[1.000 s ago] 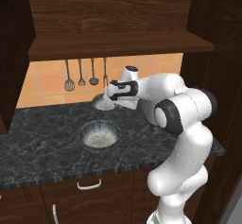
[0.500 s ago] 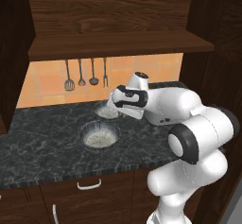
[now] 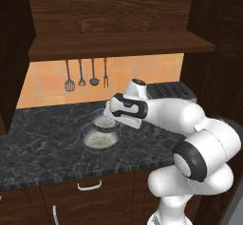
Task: Pick up the bowls on the counter and stack them on top of one another in the open cabinet. Place the smaller bowl on top of the larger bowl.
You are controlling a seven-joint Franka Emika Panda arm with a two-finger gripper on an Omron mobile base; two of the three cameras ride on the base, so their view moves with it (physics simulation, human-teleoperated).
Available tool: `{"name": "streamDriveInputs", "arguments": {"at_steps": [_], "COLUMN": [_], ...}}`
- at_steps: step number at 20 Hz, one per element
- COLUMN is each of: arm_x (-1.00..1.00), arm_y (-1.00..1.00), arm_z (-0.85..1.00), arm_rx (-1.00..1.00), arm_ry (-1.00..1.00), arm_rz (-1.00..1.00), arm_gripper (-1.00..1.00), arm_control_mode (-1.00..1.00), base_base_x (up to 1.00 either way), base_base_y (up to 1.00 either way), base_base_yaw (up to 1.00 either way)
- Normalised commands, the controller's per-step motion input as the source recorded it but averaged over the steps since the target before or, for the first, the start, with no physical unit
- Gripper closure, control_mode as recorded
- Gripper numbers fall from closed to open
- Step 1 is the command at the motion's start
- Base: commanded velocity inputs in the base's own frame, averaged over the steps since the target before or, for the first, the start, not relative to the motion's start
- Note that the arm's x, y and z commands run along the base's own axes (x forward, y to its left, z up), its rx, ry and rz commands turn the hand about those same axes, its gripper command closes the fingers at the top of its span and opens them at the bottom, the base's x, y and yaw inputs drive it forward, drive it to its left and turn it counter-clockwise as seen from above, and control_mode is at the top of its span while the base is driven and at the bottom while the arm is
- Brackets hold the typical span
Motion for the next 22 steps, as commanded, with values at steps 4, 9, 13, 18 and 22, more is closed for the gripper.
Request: {"name": "streamDriveInputs", "arguments": {"at_steps": [4, 9, 13, 18, 22], "arm_x": [-0.39, -0.04, 0.00, 0.03, 0.08], "arm_y": [0.35, 0.35, 0.10, 0.00, 0.06], "arm_z": [0.00, -0.25, -0.40, -0.37, -0.14], "arm_rx": [0.00, 0.00, -0.01, -0.02, -0.02], "arm_ry": [0.01, 0.00, 0.01, 0.00, 0.00], "arm_rz": [0.00, 0.00, 0.00, 0.00, 0.00], "arm_gripper": [1.00, 1.00, 1.00, 1.00, 1.00], "arm_control_mode": [-1.00, -1.00, -1.00, -1.00, -1.00], "base_base_x": [0.00, 0.00, 0.00, 0.00, 0.00], "base_base_y": [0.00, 0.00, 0.00, 0.00, 0.00], "base_base_yaw": [0.00, 0.00, 0.00, 0.00, 0.00]}}
